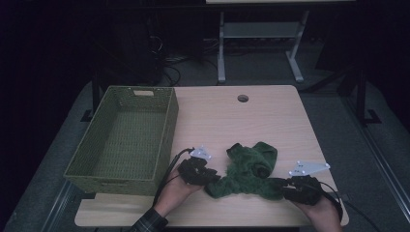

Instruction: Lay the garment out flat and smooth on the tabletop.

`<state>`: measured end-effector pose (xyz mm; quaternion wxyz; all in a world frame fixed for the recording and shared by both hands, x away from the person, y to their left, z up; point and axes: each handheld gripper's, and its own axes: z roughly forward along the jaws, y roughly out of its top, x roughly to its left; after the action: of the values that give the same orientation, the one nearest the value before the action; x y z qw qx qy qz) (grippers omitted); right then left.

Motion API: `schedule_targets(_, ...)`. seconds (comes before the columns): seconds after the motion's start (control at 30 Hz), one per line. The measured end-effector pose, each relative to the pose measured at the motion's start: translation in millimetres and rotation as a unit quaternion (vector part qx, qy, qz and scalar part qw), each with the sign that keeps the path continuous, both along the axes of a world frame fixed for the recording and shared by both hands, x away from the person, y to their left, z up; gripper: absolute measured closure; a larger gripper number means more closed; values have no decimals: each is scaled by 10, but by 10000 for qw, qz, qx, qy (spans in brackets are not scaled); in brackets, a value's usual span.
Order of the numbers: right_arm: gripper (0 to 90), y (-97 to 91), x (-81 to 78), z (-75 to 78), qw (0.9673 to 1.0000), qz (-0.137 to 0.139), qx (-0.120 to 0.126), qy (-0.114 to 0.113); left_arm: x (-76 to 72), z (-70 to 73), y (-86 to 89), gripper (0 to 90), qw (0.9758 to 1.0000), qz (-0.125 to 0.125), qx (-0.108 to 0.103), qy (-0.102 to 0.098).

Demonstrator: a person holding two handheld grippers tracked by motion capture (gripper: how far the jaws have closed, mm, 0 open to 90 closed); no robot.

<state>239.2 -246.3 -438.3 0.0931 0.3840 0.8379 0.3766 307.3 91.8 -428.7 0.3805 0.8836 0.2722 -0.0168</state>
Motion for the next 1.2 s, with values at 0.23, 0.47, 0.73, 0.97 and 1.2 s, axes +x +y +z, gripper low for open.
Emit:
schedule_targets(0.23, 601, 88, 130, 82, 9999, -76, 142, -11, 370, 170, -178, 543, 9997, 70, -66, -202)
schedule_targets(0.47, 587, 126, 273, 60, 9997, -138, 202, 31, 741, 185, -387, 452, 9997, 77, -168, -183)
schedule_targets(0.73, 756, 148, 328, 34, 9999, -147, -5, -10, 968, 65, -610, 517, 9995, -61, -299, 86)
schedule_targets(0.97, 800, 130, 346, 33, 9999, -126, -31, -80, 944, 34, -646, 859, 9993, -271, -238, 66)
schedule_targets(1.2, 805, 92, 391, 166, 9993, -241, -88, -281, 880, 257, -387, 871, 9988, 96, -416, -219)
